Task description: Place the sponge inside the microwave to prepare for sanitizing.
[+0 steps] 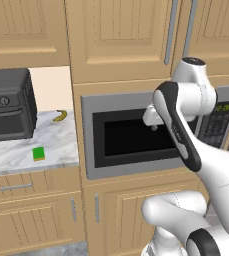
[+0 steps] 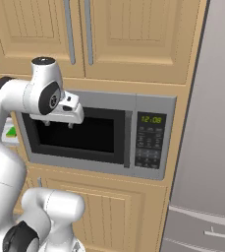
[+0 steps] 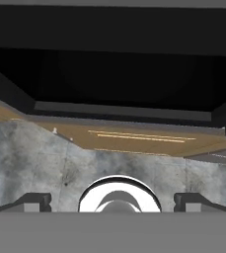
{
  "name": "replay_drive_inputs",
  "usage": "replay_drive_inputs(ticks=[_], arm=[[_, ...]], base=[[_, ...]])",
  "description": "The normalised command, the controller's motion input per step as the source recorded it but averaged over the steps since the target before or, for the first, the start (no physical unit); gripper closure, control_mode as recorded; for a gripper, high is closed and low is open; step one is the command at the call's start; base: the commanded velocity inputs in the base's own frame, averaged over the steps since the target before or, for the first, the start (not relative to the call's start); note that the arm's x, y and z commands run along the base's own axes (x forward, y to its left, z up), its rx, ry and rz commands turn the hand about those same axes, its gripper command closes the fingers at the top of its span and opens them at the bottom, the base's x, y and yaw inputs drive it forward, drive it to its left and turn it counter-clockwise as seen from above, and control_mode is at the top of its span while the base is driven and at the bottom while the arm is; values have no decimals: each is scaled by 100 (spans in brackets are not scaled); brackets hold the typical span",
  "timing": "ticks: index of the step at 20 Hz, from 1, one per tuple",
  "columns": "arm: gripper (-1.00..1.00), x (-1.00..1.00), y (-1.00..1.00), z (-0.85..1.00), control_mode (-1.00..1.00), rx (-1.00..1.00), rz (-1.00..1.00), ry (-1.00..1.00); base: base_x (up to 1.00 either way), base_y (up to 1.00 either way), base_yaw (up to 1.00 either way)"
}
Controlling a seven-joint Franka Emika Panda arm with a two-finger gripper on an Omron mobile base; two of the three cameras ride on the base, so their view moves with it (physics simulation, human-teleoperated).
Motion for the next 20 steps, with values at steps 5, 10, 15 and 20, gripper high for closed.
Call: replay_drive_inputs(ticks=[5, 10, 15, 20], arm=[[-100, -17, 0, 0, -100, 0, 0, 0], [-100, -9, -1, 0, 100, 0, 0, 0], [-100, 0, 0, 0, 100, 0, 0, 0], [-100, 0, 0, 0, 100, 0, 0, 0]], base=[[0, 0, 0], [-18, -7, 0], [-35, -34, 0], [-17, -40, 0]])
